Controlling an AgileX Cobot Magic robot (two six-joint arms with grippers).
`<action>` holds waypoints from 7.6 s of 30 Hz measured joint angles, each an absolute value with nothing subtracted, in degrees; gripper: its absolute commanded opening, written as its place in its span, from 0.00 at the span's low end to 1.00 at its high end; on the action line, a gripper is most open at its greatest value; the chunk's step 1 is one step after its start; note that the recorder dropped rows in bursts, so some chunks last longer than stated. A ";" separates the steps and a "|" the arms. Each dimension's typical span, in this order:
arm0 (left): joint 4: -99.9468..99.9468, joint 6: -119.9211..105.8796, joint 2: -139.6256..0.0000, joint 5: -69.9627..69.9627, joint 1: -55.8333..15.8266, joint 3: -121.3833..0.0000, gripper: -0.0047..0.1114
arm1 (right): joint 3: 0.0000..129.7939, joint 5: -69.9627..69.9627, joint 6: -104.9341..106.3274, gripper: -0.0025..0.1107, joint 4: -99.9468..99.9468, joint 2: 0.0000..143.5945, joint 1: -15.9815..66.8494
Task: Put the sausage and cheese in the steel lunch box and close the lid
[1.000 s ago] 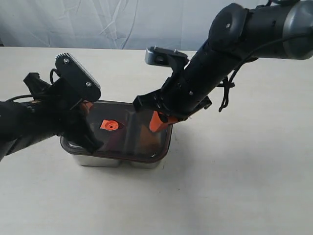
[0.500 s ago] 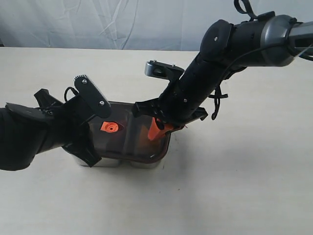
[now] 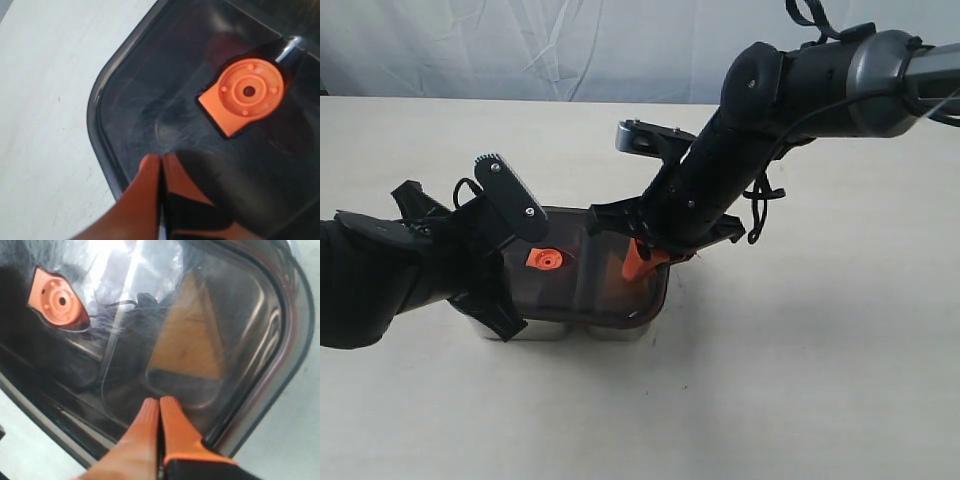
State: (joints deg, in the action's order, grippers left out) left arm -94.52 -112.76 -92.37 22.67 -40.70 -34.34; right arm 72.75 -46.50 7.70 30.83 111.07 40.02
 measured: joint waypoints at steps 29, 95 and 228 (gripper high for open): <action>-94.52 -112.08 -92.37 22.36 -40.70 -34.34 0.04 | 71.89 -53.92 5.88 0.01 23.23 106.84 48.14; -99.27 -111.86 -78.69 16.83 -40.70 -32.19 0.04 | 71.62 -48.51 -7.40 0.01 5.74 100.01 54.40; -99.18 -111.86 -81.63 11.46 -40.70 -32.27 0.04 | 71.89 -30.68 -11.12 0.01 -3.05 113.45 43.71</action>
